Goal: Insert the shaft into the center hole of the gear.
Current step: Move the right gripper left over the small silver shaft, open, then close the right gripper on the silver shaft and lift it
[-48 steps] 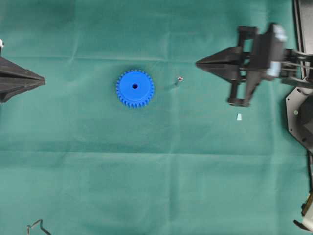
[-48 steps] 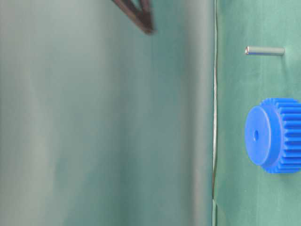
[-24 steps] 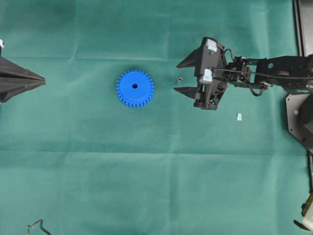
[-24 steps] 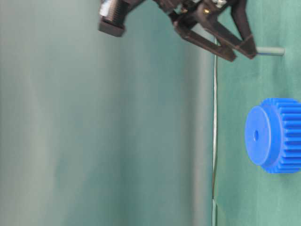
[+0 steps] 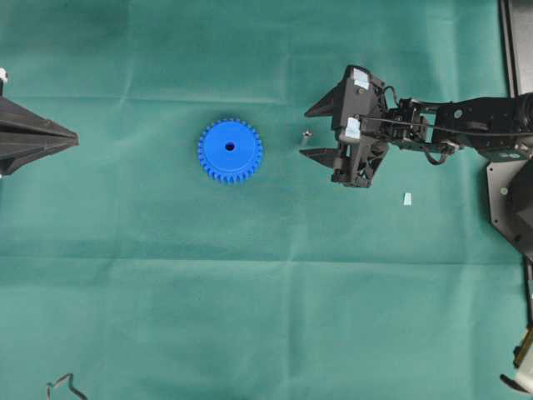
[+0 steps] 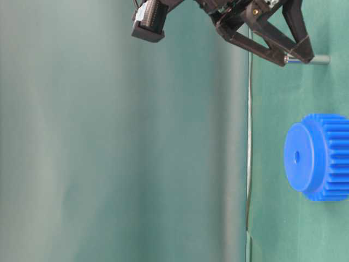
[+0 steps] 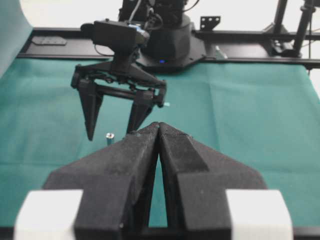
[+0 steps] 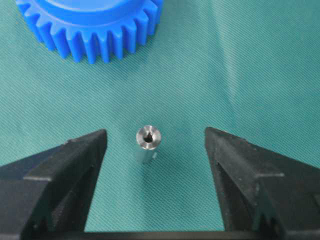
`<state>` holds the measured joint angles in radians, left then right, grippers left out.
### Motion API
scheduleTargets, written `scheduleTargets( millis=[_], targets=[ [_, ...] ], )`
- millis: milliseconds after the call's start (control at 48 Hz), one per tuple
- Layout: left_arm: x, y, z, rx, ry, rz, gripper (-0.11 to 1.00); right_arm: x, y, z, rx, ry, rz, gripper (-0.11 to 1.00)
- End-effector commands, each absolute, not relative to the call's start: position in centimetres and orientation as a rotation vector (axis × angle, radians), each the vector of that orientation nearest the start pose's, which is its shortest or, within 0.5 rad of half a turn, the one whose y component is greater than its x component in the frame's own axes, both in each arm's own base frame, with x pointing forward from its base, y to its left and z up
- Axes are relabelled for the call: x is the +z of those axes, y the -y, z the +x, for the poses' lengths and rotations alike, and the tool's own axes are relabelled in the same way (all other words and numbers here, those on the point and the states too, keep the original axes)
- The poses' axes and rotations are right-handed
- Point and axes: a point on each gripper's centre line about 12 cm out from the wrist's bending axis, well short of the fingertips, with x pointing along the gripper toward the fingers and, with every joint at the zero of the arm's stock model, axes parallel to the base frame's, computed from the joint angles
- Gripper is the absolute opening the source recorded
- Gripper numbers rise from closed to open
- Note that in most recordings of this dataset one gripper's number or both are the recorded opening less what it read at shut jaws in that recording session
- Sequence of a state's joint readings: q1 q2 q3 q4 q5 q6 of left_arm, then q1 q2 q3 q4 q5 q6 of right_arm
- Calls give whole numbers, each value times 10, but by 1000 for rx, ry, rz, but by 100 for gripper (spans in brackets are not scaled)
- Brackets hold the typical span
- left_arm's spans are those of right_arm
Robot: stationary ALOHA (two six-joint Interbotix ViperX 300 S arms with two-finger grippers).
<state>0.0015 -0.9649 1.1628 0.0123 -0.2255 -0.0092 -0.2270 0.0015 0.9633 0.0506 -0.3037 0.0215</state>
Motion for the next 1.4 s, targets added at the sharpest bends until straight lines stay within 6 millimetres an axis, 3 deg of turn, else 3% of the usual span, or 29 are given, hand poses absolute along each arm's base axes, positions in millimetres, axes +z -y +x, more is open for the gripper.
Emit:
scheduleTargets(
  millis=[0,63,271,313,584,980,1209,1376],
  targets=[
    [299,0,202,-3,44,6,2,115,77,319,-262,-612,138,76],
    [299,0,202,-3,44,6,2,116,77,320,-262,-609,136,71],
    [298,0,202,-3,34,6,2,114,76,318,-256,-622,132,21],
    [298,0,202,-2,32,6,2,114,76,318,-257,-627,131,17],
    [298,0,202,0,31,4,2,120,77,322,-257,-624,135,17],
    [298,-1,202,1,32,6,2,187,76,324,-246,-609,142,17],
    [298,0,202,0,34,6,2,191,74,325,-240,-604,145,17],
    [298,0,202,0,32,4,2,196,68,345,-219,-576,153,17]
  ],
)
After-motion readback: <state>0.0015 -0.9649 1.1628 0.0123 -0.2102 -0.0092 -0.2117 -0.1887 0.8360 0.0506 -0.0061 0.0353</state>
